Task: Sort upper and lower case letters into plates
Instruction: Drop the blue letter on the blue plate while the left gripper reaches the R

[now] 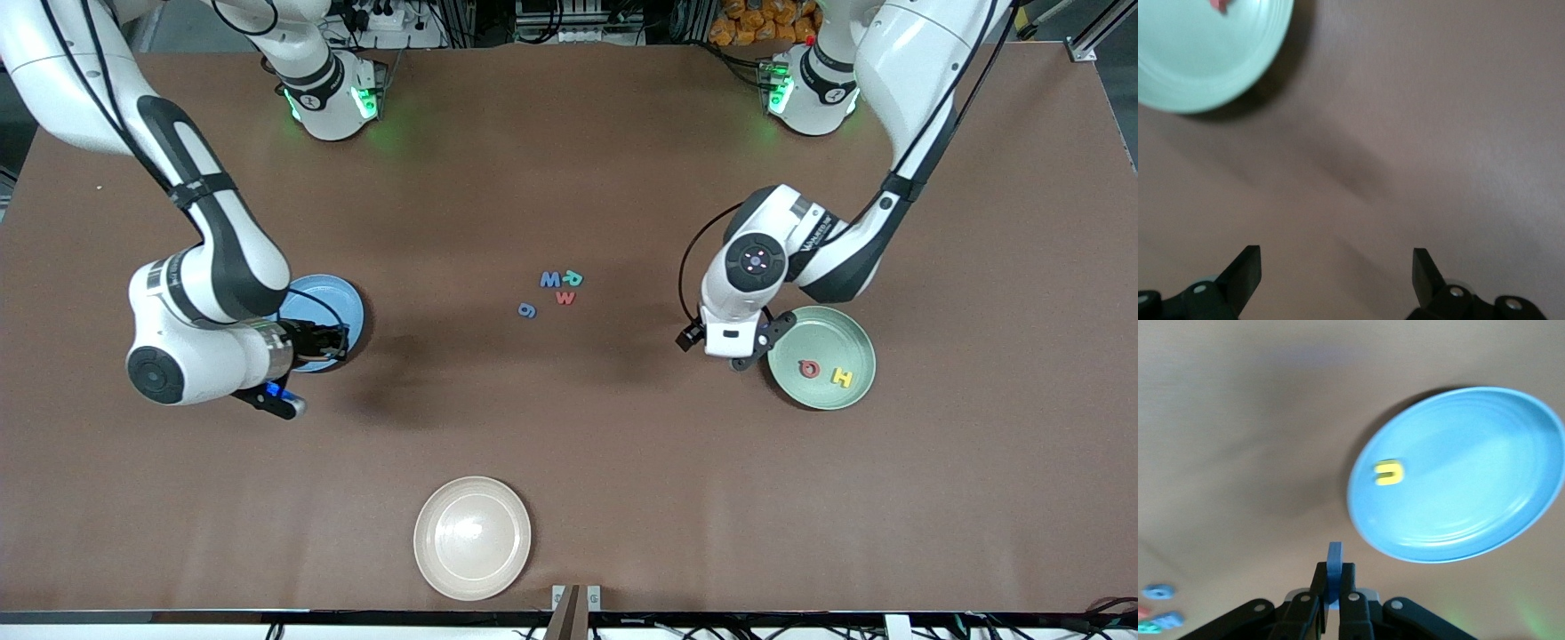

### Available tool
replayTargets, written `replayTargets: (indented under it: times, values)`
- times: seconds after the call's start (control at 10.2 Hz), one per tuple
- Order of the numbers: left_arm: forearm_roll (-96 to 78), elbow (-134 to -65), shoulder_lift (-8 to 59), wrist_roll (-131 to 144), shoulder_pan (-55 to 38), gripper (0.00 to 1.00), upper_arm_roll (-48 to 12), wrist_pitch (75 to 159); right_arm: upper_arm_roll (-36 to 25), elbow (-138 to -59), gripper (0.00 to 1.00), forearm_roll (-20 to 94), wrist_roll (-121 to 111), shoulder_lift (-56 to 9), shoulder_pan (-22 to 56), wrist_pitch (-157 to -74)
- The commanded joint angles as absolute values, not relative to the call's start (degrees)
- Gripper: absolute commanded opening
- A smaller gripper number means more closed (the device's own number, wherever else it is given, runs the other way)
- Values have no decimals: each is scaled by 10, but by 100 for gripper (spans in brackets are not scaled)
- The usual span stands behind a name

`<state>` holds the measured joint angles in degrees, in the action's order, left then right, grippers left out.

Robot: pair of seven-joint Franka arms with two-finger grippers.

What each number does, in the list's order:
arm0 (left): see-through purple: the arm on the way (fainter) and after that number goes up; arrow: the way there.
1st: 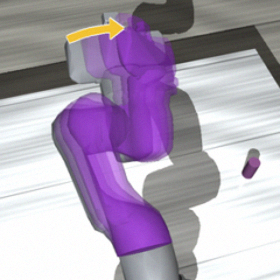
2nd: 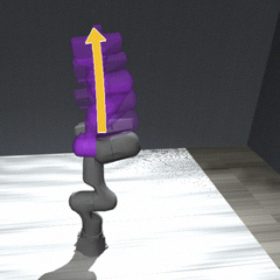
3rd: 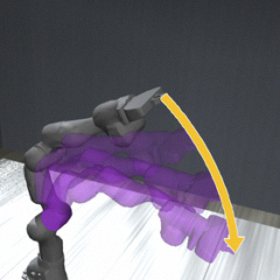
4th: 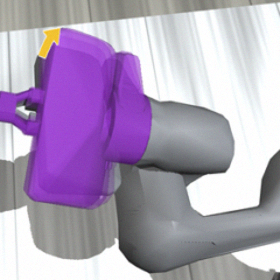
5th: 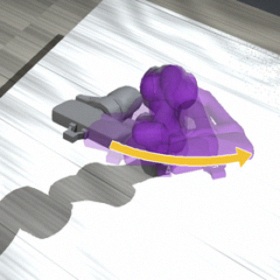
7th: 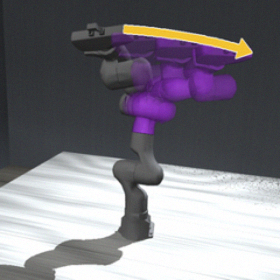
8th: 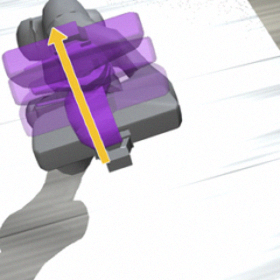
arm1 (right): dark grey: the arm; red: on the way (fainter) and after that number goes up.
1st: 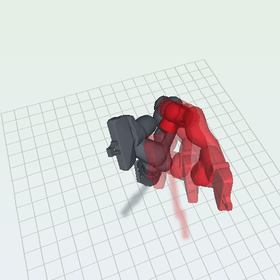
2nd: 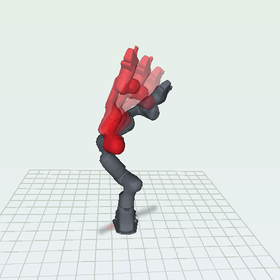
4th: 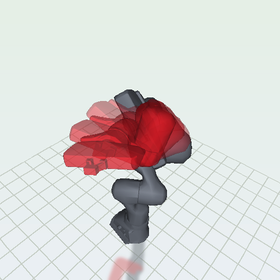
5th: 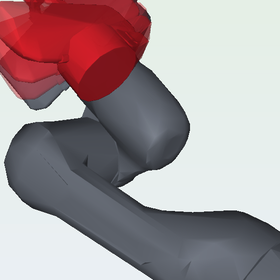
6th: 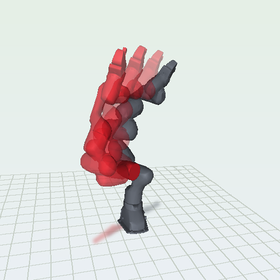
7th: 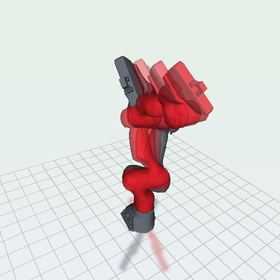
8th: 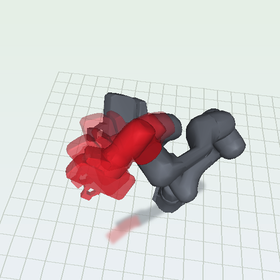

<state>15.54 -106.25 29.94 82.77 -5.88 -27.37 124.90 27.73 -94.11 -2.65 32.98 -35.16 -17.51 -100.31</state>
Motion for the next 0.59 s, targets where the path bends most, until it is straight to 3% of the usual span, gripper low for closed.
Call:
replayTargets:
  times: [0.0, 0.39, 0.49]
  values:
    - [152, -1055, 298, 890, -90, 100, -271, 1242, 270, -983, 0, -54, 308, -333, -191, -1013]
    - [148, -1027, 316, 986, -132, 100, -271, 1243, 260, -1022, 0, -58, 264, -333, -214, -1052]
    - [147, -1013, 328, 1007, -144, 100, -270, 1243, 260, -1022, 35, -56, 266, -334, -218, -1051]
